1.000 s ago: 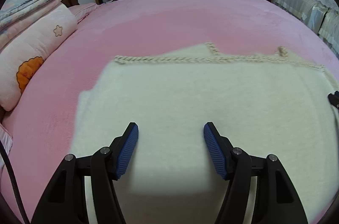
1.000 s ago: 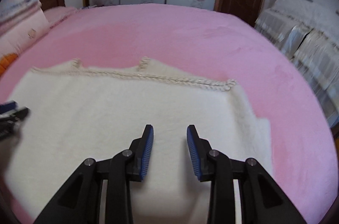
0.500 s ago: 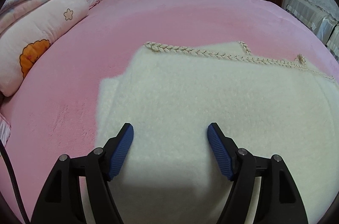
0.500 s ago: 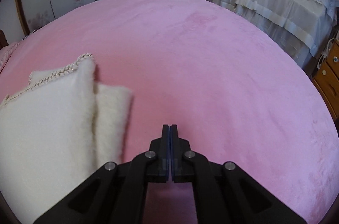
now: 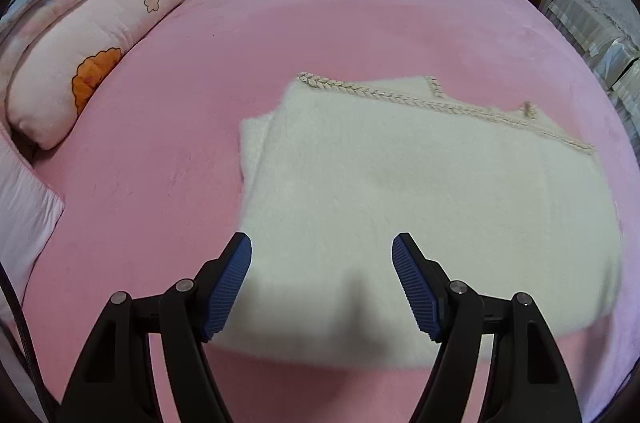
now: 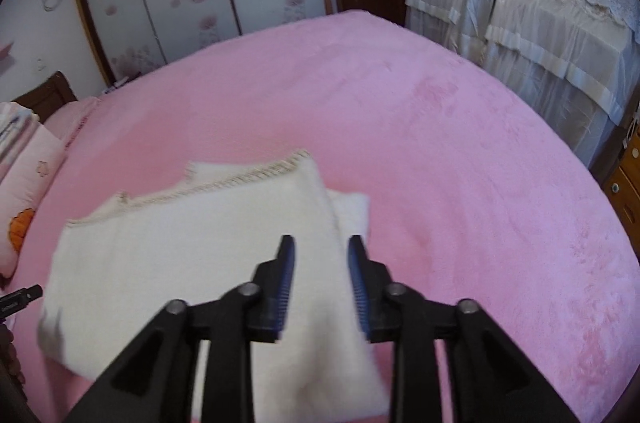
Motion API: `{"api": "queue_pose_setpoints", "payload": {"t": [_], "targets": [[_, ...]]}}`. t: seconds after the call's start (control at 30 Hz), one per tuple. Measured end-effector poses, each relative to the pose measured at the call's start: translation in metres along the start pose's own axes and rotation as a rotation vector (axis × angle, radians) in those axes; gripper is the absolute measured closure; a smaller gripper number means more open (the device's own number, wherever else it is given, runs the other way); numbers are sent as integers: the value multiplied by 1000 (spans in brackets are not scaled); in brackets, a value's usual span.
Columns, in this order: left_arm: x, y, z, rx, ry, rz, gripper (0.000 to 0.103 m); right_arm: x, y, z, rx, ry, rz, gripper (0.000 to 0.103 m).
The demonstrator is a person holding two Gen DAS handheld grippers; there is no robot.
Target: Fold large clothes
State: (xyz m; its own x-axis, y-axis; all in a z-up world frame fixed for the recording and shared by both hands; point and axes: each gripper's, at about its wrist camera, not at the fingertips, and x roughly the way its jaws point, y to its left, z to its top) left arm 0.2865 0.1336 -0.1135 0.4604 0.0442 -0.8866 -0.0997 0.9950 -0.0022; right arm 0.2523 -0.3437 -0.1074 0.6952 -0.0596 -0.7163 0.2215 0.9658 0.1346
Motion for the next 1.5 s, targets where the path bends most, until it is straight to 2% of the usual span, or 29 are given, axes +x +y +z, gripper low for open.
{"api": "queue_pose_setpoints", "payload": {"t": [0.3, 0.53, 0.7, 0.87, 1.0, 1.07, 1.27, 1.5], "targets": [[-95, -12, -33, -18, -68, -66, 30, -87, 51, -5, -79, -70, 147, 71], [-116, -15, -73, -80, -85, -139, 29, -126, 82, -42, -133, -114, 199, 71], [-96, -14, -110, -131, -48, -191, 29, -136, 96, -77, -153, -134, 206, 71], [-50, -2, -149, -208, 31, -260, 29, -125, 103, -115, -152, -110, 213, 70], [-7, 10, -167, -291, 93, -377, 29, -108, 109, -141, -178, -84, 203, 70], [11, 16, -170, -338, 84, -438, 29, -98, 111, -150, -183, -67, 207, 70], [58, 35, -156, -464, 2, -546, 29, -70, 117, -164, -174, -13, 251, 70], [93, 39, -129, -519, -105, -585, 29, -49, 130, -163, -199, -14, 273, 70]]}}
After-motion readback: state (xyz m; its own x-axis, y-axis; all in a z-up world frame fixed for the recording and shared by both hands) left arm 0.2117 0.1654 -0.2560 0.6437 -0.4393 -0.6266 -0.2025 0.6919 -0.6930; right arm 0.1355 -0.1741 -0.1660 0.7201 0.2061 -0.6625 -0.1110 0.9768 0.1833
